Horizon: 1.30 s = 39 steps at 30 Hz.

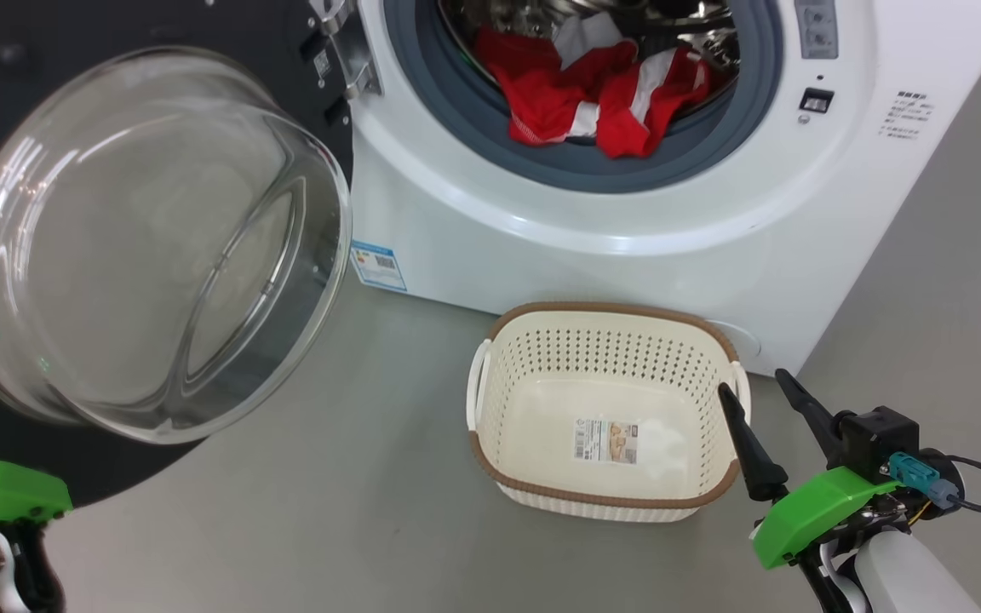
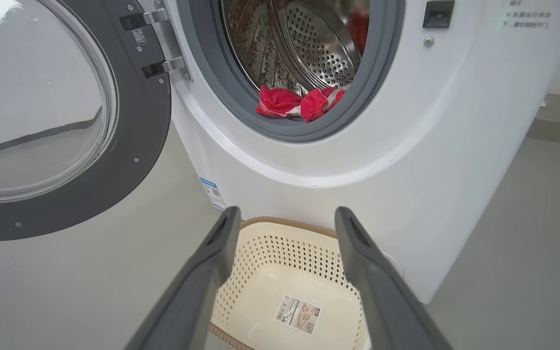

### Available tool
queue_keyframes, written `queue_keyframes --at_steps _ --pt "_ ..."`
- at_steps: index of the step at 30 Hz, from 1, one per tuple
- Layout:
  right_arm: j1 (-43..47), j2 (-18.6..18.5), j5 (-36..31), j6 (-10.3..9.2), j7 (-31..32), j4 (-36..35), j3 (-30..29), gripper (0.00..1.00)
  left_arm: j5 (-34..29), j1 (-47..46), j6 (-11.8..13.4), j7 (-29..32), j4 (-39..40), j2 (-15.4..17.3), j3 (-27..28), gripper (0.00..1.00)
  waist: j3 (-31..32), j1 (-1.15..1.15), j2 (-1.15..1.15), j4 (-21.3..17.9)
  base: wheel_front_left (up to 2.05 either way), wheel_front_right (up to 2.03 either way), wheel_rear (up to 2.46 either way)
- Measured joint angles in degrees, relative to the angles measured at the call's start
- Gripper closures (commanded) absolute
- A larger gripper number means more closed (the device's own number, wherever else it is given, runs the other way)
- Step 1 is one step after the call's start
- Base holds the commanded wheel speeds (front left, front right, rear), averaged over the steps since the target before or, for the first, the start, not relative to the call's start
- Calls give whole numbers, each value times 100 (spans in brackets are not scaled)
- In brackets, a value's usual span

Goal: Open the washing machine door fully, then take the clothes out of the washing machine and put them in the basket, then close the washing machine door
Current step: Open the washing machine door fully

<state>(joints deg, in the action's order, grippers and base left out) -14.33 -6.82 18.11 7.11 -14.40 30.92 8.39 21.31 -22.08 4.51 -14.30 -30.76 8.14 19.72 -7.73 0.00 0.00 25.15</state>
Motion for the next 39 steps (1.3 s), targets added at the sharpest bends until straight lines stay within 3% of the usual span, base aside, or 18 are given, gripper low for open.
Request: queue_keyframes --at_steps 1,11,21,27,31,39 --pt "2 10 1 0 0 -4 -3 0 -41 20 0 -1 140 -23 24 0 34 0 0 -14 0 0 0" --pt "23 193 29 0 0 -258 -14 0 -321 562 -10 -18 1681 -156 -46 0 317 0 0 -318 0 0 0" --pt "37 319 26 0 -7 -715 -46 0 -495 700 -342 -18 2971 -164 -545 0 441 0 0 -910 0 0 0" --pt "122 334 -9 0 -9 -1029 -134 0 -510 703 -528 -18 3066 -178 -798 0 468 0 0 -1333 0 0 0" --pt "157 335 -15 0 -23 -1176 -215 0 -492 810 -802 -14 3062 -234 -1181 0 483 0 0 -1621 0 0 0" --pt "302 341 -58 0 -23 -1480 -220 0 -301 1020 -1011 9 2789 -259 -1631 0 510 0 0 -2165 0 0 0"
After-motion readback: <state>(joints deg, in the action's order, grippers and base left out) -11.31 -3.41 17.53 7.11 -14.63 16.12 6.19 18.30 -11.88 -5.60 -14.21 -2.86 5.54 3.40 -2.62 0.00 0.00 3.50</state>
